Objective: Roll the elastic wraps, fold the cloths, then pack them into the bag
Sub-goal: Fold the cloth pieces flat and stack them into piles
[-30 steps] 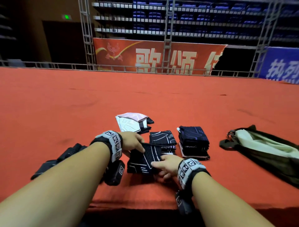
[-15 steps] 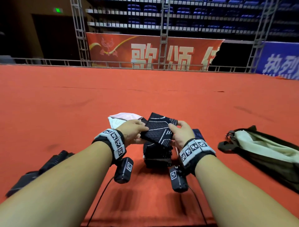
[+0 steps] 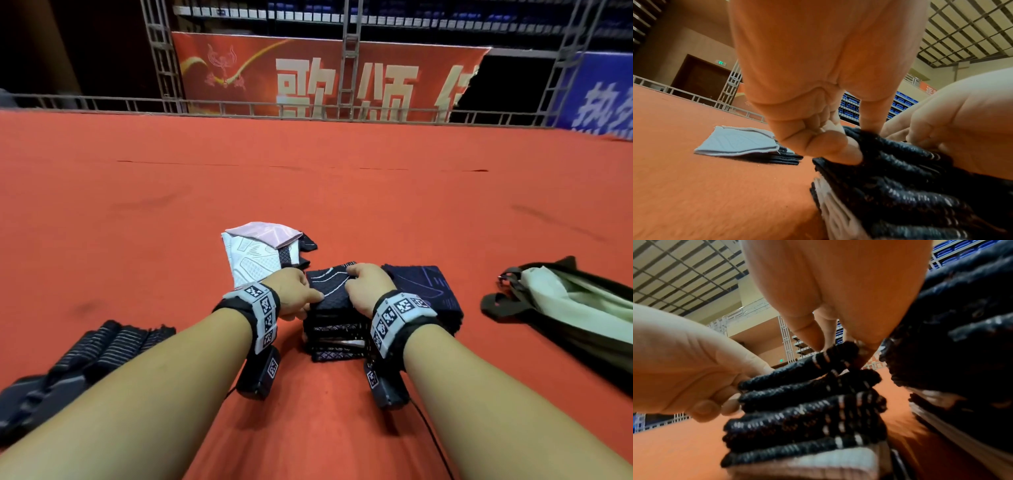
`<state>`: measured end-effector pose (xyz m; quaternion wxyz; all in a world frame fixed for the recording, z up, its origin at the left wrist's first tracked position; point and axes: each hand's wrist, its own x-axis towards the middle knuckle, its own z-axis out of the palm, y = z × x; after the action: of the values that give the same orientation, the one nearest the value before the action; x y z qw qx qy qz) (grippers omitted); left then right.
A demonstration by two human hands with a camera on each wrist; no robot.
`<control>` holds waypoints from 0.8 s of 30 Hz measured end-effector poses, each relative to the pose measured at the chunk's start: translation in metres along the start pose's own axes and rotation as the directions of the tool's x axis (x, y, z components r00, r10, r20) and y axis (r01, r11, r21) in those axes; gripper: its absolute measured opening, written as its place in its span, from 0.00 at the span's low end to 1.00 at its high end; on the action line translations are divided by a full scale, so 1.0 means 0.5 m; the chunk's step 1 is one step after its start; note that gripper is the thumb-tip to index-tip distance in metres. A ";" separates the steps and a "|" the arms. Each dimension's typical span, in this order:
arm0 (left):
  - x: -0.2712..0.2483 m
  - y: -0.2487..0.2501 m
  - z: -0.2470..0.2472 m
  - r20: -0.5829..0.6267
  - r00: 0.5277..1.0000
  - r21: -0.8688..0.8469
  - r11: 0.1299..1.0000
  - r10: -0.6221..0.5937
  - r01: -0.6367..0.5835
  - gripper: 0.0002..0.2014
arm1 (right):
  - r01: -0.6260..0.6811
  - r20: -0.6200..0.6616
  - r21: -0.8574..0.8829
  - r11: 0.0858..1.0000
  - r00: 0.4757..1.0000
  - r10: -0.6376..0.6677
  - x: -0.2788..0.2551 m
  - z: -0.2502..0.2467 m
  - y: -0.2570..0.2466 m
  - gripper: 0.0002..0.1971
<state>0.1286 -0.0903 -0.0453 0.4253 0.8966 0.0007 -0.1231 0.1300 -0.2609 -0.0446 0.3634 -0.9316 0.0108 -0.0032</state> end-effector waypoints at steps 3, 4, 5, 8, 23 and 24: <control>0.020 -0.013 0.009 -0.170 0.986 0.174 0.984 0.003 0.027 0.13 | -0.016 0.033 -0.201 0.980 0.999 0.024 0.008 0.015 0.011 0.20; 0.026 -0.017 0.015 -0.242 0.970 0.243 0.970 0.039 0.021 0.18 | -0.008 0.025 -0.220 0.975 1.000 0.014 0.011 0.019 0.013 0.21; 0.032 -0.020 0.023 -0.281 0.955 0.300 0.954 0.094 -0.006 0.23 | 0.009 0.013 -0.222 0.975 1.000 -0.007 0.016 0.022 0.013 0.23; 0.047 -0.026 0.059 -0.194 0.944 0.456 0.877 0.267 -0.154 0.31 | 0.083 0.021 -0.189 0.978 0.997 -0.081 0.022 0.027 0.003 0.25; 0.068 -0.079 0.113 0.054 0.996 0.482 0.872 0.066 -0.085 0.31 | 0.010 0.196 -0.263 0.965 0.980 0.044 0.028 0.097 0.051 0.34; 0.069 -0.082 0.113 0.060 0.996 0.472 0.877 0.065 -0.086 0.31 | 0.005 0.200 -0.262 0.965 0.979 0.049 0.032 0.099 0.053 0.35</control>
<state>0.1453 -0.1108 -0.1182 0.1974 0.9700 -0.0734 -0.1217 0.1462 -0.2474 -0.0991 0.2369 -0.9664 -0.0161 0.0982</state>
